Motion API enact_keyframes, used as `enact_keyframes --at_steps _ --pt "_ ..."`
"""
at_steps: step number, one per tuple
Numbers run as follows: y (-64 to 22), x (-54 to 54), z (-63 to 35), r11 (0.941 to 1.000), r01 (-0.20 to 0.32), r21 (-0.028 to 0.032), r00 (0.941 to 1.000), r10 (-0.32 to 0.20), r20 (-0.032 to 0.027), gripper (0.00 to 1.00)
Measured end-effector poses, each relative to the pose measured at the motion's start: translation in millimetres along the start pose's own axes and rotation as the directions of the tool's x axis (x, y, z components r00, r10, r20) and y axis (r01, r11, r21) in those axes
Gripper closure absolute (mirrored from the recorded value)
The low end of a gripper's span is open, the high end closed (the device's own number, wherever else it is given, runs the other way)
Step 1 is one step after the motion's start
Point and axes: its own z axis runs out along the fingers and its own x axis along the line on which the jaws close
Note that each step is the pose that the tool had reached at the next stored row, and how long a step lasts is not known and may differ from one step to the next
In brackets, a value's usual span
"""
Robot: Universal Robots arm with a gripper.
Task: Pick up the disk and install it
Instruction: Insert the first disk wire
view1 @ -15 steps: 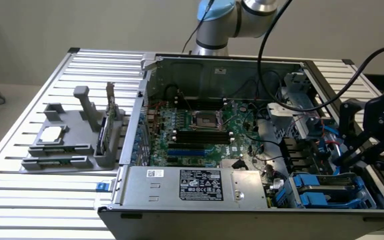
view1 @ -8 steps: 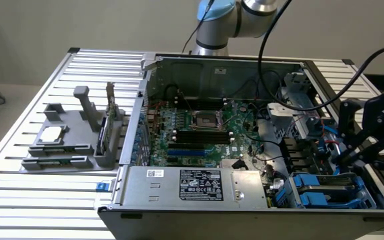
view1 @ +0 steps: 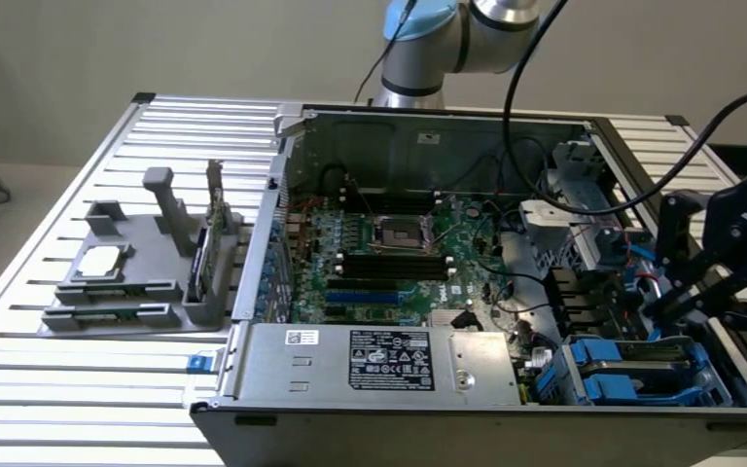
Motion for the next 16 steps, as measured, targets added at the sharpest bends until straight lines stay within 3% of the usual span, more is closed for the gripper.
enact_keyframes --at_steps 4,6,10,16 --pt "0.0 0.0 -0.1 0.9999 -0.013 0.0080 0.9999 0.013 -0.0021 0.84" --pt "0.0 -0.1 0.1 0.9997 -0.019 0.0131 0.9998 0.019 0.0028 0.84" --pt "0.0 0.0 0.0 0.9990 -0.035 0.0263 0.9991 0.034 0.0243 0.84" --pt "0.0 0.0 0.0 0.9969 -0.063 0.0473 0.9962 0.059 0.0631 0.84"
